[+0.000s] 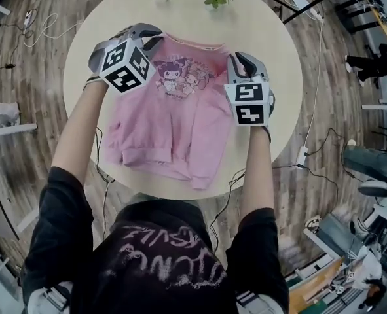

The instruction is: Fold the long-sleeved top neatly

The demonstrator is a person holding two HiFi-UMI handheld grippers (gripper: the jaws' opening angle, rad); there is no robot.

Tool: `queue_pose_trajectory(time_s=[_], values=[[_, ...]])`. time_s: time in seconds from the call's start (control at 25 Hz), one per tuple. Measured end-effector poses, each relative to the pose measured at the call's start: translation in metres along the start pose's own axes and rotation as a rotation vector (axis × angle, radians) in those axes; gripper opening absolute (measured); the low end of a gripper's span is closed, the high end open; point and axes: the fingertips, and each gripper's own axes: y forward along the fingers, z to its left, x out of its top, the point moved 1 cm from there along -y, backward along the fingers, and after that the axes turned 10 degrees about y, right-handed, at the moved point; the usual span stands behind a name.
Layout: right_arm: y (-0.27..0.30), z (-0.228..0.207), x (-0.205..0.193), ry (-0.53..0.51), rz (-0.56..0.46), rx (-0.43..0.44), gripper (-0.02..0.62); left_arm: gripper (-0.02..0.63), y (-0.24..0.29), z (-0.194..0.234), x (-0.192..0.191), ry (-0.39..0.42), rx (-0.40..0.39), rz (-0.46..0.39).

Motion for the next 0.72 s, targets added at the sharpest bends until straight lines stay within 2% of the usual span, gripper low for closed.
queue_pose_trajectory(time_s=[0.16,0.28,0.52,0.64,0.72], values=[[0.033,-0.012,-0.031,0.083,0.044,0.019,0.111,0.064,0.042,-0.009,-0.024,-0.087,-0.020,0.035],[0.037,-0.016,-0.049,0.110,0.055,0.021,0.120,0.114,0.055,-0.009,-0.034,-0.119,-0.026,0.043],[0.015,-0.007,-0.088,0.178,0.102,0.011,0.113,0.109,0.048,-0.029,-0.043,-0.125,-0.049,0.060],[-0.010,0.005,-0.106,0.213,0.122,-0.020,0.081,0.085,0.034,-0.053,-0.042,-0.145,-0.067,0.055],[-0.033,0.015,-0.115,0.234,0.110,-0.041,0.032,0.035,0.020,-0.074,-0.037,-0.161,-0.076,0.035]])
